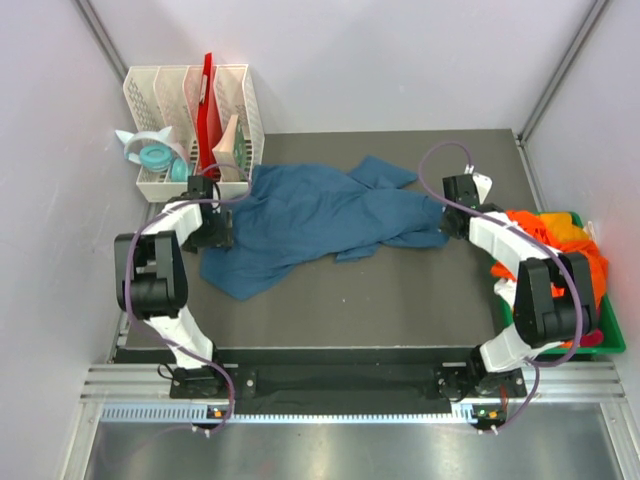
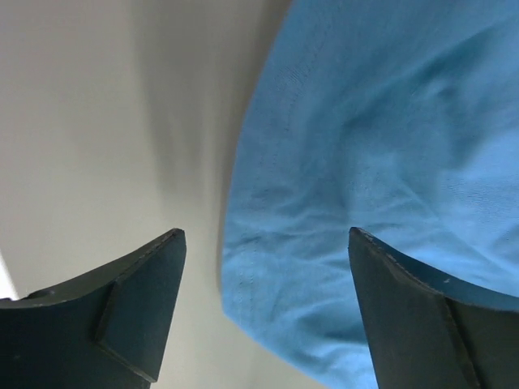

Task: Fold and stack the t-shirts
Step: Flatten the tshirt out

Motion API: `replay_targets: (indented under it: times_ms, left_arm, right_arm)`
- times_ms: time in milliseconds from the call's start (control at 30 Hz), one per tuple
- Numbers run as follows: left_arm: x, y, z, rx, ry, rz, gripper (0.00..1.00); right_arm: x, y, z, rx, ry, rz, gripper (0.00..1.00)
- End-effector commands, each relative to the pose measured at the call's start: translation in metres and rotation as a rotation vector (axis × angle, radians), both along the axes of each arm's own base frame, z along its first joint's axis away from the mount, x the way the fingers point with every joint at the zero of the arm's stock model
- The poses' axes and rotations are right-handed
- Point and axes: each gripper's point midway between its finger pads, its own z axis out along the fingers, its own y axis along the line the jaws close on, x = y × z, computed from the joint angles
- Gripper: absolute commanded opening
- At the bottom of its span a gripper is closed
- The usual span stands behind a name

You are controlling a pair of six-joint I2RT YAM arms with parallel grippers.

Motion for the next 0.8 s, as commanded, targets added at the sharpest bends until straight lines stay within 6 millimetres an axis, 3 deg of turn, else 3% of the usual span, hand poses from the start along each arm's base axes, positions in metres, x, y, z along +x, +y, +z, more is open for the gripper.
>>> replay_targets:
  times_ms: [0, 67, 133, 167, 200, 233, 333, 400, 500, 533, 600, 633, 700, 733, 767]
  left_arm:
    - [0.008, -0.005, -0.004, -0.037, 0.017, -0.012, 0.83]
    - [0.006, -0.009, -0.012, -0.053, 0.051, -0.023, 0.79]
    - [0.006, -0.01, -0.016, -0.061, 0.066, -0.029, 0.65]
    - [0.004, -0.011, -0.019, -0.067, 0.081, -0.034, 0.52]
    - [0.005, -0.011, -0.018, -0.069, 0.08, -0.034, 0.15]
    - [0.005, -0.01, -0.017, -0.066, 0.078, -0.032, 0.0]
    - [0.008, -0.016, -0.006, -0.092, 0.046, -0.045, 0.0]
    - [0.011, -0.019, 0.014, -0.106, -0.014, -0.063, 0.0]
    - [0.018, -0.025, 0.057, -0.125, -0.141, -0.09, 0.0]
    - [0.02, -0.032, 0.07, -0.149, -0.176, -0.135, 0.0]
    - [0.026, -0.034, 0.111, -0.138, -0.289, -0.17, 0.0]
    - [0.028, -0.034, 0.125, -0.135, -0.323, -0.176, 0.0]
    - [0.032, -0.034, 0.164, -0.123, -0.425, -0.185, 0.0]
    - [0.032, -0.035, 0.175, -0.122, -0.445, -0.188, 0.0]
    - [0.031, -0.037, 0.186, -0.127, -0.468, -0.197, 0.0]
  right_arm:
    - [-0.007, -0.01, 0.009, -0.037, -0.031, -0.008, 0.0]
    - [-0.009, -0.01, 0.011, -0.038, -0.035, -0.006, 0.0]
    - [-0.01, -0.011, 0.011, -0.037, -0.036, -0.005, 0.0]
    - [-0.01, -0.01, 0.012, -0.037, -0.04, -0.003, 0.0]
    - [-0.01, -0.01, 0.013, -0.037, -0.043, -0.003, 0.0]
    - [-0.01, -0.011, 0.014, -0.037, -0.045, -0.006, 0.0]
    - [-0.009, -0.011, 0.025, -0.037, -0.075, -0.002, 0.0]
    - [-0.008, -0.013, 0.036, -0.045, -0.099, -0.008, 0.0]
    - [-0.003, -0.018, 0.077, -0.053, -0.198, -0.023, 0.0]
    - [0.0, -0.018, 0.103, -0.046, -0.263, -0.027, 0.0]
    - [0.002, -0.021, 0.135, -0.052, -0.333, -0.032, 0.0]
    - [0.003, -0.021, 0.165, -0.044, -0.396, -0.034, 0.0]
    - [0.004, -0.022, 0.194, -0.043, -0.455, -0.031, 0.0]
    - [0.002, -0.022, 0.22, -0.035, -0.503, -0.031, 0.0]
    - [0.003, -0.021, 0.23, -0.034, -0.521, -0.023, 0.0]
